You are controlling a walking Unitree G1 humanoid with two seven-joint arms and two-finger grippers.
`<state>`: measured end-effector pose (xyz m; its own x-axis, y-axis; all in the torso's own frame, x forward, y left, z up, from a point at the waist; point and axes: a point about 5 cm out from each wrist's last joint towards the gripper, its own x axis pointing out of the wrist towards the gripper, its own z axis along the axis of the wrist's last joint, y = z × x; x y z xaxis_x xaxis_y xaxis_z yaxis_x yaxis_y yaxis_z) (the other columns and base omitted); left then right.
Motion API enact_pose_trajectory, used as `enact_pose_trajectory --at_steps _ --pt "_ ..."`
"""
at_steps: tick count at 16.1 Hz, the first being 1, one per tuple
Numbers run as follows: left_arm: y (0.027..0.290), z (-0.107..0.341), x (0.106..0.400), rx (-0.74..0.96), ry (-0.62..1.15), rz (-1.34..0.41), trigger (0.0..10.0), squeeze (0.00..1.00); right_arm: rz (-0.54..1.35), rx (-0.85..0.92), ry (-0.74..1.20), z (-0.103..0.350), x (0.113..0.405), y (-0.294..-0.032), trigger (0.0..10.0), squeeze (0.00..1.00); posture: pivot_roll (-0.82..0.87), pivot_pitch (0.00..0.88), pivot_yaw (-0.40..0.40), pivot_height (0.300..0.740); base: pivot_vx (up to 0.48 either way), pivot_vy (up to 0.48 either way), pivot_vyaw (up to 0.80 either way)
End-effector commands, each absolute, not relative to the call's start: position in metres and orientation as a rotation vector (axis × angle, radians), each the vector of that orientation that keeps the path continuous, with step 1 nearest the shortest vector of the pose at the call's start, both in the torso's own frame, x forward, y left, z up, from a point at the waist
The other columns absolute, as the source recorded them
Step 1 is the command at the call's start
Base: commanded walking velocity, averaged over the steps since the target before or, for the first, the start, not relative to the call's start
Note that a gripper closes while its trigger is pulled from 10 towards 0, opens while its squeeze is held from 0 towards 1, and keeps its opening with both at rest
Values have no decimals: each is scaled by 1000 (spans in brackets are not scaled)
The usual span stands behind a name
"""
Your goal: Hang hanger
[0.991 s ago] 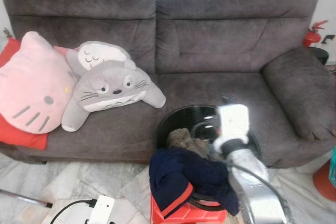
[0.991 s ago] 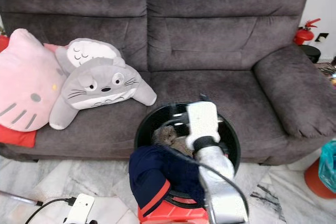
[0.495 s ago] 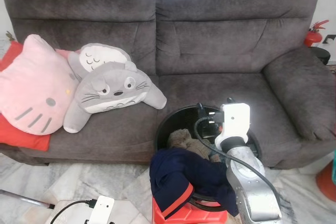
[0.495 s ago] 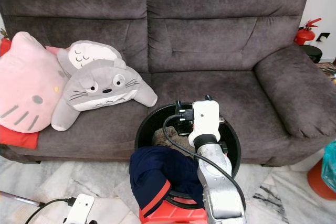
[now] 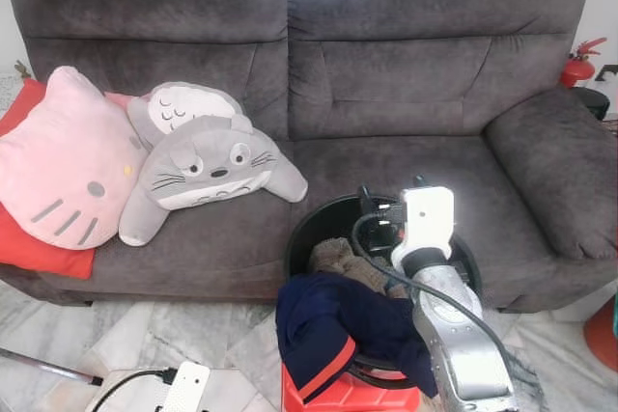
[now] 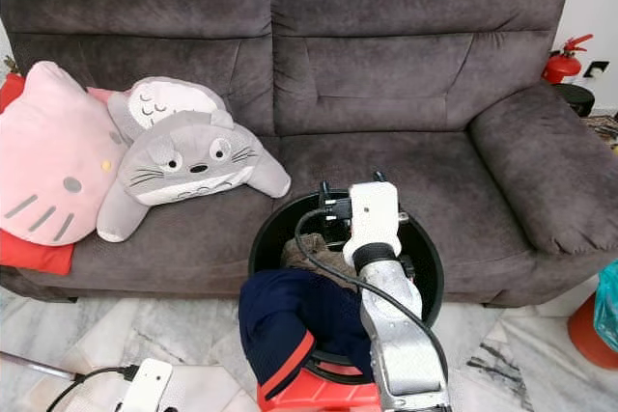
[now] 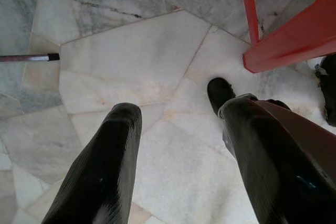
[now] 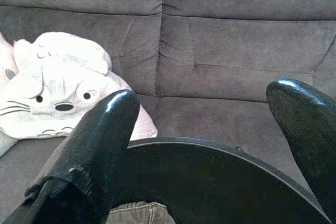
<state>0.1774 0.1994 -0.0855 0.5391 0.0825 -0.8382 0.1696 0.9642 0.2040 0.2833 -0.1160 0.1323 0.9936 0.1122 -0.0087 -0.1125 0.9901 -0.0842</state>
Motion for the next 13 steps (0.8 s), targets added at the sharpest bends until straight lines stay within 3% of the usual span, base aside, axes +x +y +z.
enact_pose_trajectory --at_steps 1,13 --pt "204 -87 173 284 1017 -52 10000 0 128 -94 5 132 285 -112 10000 0 -149 0 38 740 -251 0 0" --pt "205 -87 172 281 1020 -42 10000 0 136 -102 11 131 287 -111 10000 0 -147 0 35 740 -245 0 0"
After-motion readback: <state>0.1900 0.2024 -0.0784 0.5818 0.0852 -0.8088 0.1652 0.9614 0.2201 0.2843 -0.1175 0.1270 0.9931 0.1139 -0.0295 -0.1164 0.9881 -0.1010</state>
